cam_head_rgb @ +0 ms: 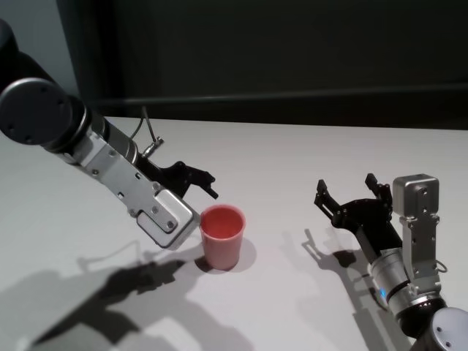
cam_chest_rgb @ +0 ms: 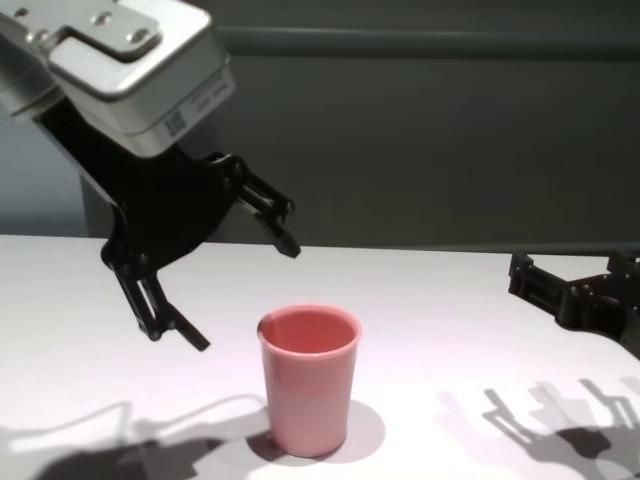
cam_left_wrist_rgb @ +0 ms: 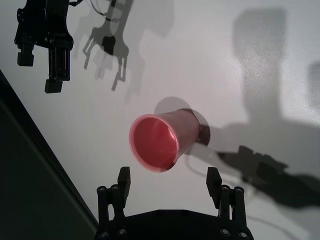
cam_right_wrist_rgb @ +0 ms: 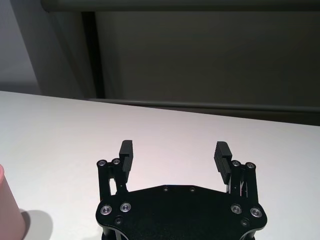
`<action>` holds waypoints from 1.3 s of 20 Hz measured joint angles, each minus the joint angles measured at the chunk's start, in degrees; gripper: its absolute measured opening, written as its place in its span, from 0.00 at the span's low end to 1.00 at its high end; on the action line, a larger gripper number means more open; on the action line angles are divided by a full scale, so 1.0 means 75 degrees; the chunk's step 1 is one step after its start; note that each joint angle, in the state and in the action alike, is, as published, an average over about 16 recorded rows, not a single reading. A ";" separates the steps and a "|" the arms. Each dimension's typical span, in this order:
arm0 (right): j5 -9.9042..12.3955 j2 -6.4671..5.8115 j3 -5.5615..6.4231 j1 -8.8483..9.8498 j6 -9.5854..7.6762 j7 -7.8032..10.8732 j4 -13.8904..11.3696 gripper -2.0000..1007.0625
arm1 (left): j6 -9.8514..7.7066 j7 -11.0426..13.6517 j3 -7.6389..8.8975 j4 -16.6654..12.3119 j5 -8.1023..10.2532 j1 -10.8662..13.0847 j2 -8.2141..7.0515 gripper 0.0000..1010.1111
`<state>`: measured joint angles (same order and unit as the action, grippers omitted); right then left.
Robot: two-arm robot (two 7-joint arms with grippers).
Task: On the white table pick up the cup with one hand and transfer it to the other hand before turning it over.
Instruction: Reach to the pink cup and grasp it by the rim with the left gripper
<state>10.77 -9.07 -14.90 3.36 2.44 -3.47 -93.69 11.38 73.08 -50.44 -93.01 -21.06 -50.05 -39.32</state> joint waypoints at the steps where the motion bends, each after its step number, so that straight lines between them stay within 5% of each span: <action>1: 0.0000 0.0000 0.0000 0.0000 0.0000 0.0000 0.0000 0.99 | 0.0026 0.0018 -0.0048 0.0036 -0.0008 -0.0029 0.0030 0.99; 26: 0.0000 0.0000 0.0000 0.0000 0.0000 0.0000 0.0000 0.99 | 0.0394 -0.0061 -0.1056 0.0791 -0.0380 -0.0417 0.0555 0.99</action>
<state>10.77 -9.07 -14.90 3.36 2.44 -3.47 -93.69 14.34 72.62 -58.36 -87.08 -23.91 -53.18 -35.16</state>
